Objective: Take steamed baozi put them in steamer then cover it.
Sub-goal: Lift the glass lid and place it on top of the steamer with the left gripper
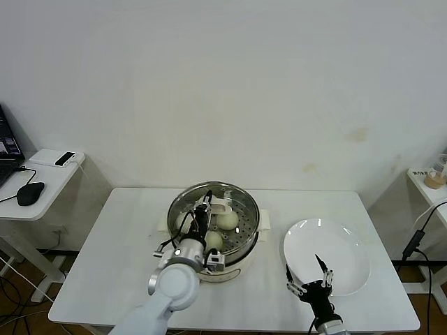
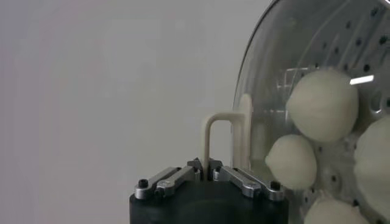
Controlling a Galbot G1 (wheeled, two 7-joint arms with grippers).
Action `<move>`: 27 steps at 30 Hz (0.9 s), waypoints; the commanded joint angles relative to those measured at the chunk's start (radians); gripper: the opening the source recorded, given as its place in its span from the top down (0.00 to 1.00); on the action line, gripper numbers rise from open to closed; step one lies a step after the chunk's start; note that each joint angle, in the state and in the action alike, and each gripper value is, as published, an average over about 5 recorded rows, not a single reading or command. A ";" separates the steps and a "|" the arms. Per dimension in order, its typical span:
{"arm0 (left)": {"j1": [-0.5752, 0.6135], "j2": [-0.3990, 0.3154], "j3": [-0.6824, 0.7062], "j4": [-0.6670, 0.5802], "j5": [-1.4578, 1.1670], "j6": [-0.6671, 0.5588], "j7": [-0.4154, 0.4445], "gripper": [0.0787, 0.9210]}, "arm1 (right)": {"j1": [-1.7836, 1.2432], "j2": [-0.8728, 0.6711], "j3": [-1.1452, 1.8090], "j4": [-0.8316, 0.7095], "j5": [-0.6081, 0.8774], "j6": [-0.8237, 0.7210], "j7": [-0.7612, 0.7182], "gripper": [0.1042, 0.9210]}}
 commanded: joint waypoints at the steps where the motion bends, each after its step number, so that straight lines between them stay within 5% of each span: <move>1: -0.001 -0.017 0.009 0.017 0.021 -0.002 0.003 0.93 | 0.000 0.000 -0.001 -0.005 -0.002 0.001 0.001 0.12; 17: 0.024 -0.029 -0.006 0.001 -0.002 -0.009 -0.014 0.92 | -0.001 -0.005 -0.005 -0.007 -0.006 0.004 -0.001 0.12; 27: 0.107 0.010 -0.042 -0.103 -0.032 -0.019 -0.043 0.60 | -0.005 -0.005 -0.010 -0.006 -0.013 0.003 -0.001 0.12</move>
